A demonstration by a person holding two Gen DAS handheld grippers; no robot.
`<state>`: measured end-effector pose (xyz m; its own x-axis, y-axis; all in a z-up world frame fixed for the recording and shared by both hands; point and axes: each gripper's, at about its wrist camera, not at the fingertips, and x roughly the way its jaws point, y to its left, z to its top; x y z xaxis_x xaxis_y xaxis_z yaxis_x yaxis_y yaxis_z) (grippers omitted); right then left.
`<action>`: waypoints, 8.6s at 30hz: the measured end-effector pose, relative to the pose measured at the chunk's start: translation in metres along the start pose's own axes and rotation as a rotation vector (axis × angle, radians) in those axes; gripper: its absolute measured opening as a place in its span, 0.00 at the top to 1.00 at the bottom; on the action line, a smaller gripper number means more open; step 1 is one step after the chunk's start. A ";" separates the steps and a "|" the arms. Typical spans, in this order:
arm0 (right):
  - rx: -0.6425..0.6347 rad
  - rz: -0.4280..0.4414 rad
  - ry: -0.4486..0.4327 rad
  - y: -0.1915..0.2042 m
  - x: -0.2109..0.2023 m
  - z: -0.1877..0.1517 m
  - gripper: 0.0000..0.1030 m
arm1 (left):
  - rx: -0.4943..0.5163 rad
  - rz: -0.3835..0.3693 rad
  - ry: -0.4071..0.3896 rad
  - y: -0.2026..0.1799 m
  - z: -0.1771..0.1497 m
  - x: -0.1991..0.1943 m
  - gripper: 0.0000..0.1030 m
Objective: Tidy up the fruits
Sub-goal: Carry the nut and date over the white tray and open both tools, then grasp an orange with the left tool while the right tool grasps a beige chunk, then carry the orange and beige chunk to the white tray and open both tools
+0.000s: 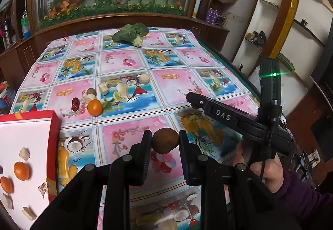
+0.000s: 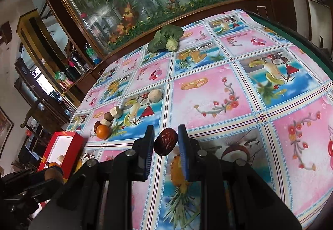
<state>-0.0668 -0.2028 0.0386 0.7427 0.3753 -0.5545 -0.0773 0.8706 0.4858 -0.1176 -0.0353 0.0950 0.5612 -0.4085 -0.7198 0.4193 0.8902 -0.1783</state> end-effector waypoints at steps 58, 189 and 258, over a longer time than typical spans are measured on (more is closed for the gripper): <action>-0.381 0.325 0.369 0.290 0.138 -0.041 0.76 | -0.286 0.454 0.049 0.282 -0.025 -0.080 0.76; -0.222 0.105 0.130 0.070 0.083 0.051 0.72 | -0.159 0.515 -0.123 0.047 0.028 0.011 0.71; -0.610 0.422 0.348 0.292 0.070 -0.130 0.72 | -0.519 0.695 -0.088 0.262 -0.114 -0.120 0.71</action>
<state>-0.1235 0.1195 0.0539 0.3290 0.7002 -0.6336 -0.7271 0.6159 0.3031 -0.1564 0.2696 0.0584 0.6316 0.2663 -0.7282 -0.4047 0.9143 -0.0167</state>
